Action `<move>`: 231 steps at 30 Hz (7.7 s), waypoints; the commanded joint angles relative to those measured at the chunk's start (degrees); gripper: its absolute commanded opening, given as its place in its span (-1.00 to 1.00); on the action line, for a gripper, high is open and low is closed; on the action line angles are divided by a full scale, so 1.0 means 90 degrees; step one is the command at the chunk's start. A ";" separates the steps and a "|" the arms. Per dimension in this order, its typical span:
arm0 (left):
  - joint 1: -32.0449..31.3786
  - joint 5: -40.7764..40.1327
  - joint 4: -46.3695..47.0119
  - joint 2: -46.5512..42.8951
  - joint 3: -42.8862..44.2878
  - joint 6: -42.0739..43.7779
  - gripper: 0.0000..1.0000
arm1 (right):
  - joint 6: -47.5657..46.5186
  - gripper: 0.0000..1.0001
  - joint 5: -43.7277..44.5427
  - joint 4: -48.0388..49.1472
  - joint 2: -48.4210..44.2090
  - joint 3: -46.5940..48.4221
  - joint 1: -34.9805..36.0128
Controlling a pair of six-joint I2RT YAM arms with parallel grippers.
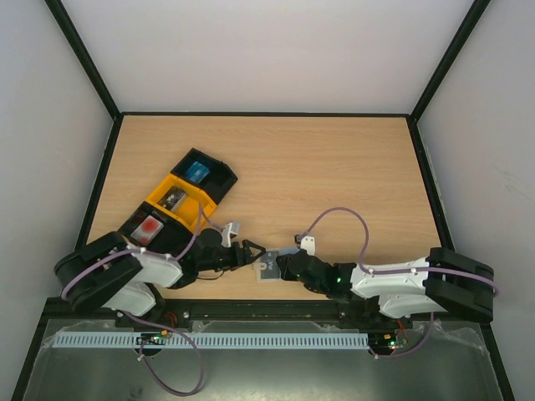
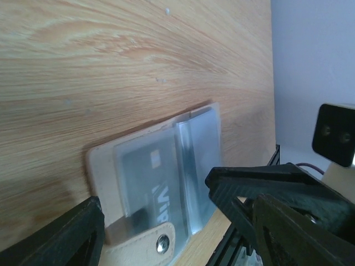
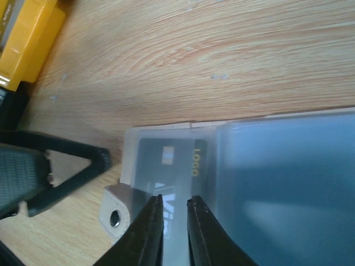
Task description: Take the credit cards out of the card holder
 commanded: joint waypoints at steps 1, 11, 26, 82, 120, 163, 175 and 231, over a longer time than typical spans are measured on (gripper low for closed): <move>-0.0134 0.0248 0.0891 0.0762 0.0372 -0.0143 0.48 | -0.0168 -0.70 -0.0081 -0.0296 0.0097 0.0157 -0.0030; -0.0283 0.0060 0.1481 0.1501 0.0273 -0.0669 0.45 | 0.0072 -0.75 -0.0022 -0.0061 0.0562 -0.0127 -0.0042; -0.0545 -0.0126 0.0974 0.1662 0.0687 -0.0652 0.43 | 0.0169 -0.93 -0.0223 0.0519 0.0815 -0.0540 -0.0040; -0.0841 -0.0551 -0.1550 0.0603 0.1373 0.0131 -0.95 | -0.0431 -0.21 0.0698 -0.2638 -0.3253 -0.0491 -0.0111; 0.0592 0.0357 -0.3711 -0.0761 0.1286 0.1379 -0.92 | -0.0768 -0.86 -0.1123 0.0185 -0.0418 -0.0732 -0.0526; 0.0724 0.0595 -0.2060 -0.0257 0.0750 0.0856 -0.12 | -0.0552 -0.61 -0.0965 -0.0060 -0.0891 0.0067 -0.0527; 0.0817 0.0921 -0.1385 0.0624 0.0865 0.0813 -0.20 | -0.1015 -0.62 -0.1092 -0.0206 0.0265 0.0693 -0.0531; 0.0860 0.1164 -0.0583 0.0839 0.0555 0.0368 -0.95 | -0.0402 -0.67 -0.1255 0.0516 0.0951 -0.0304 -0.0530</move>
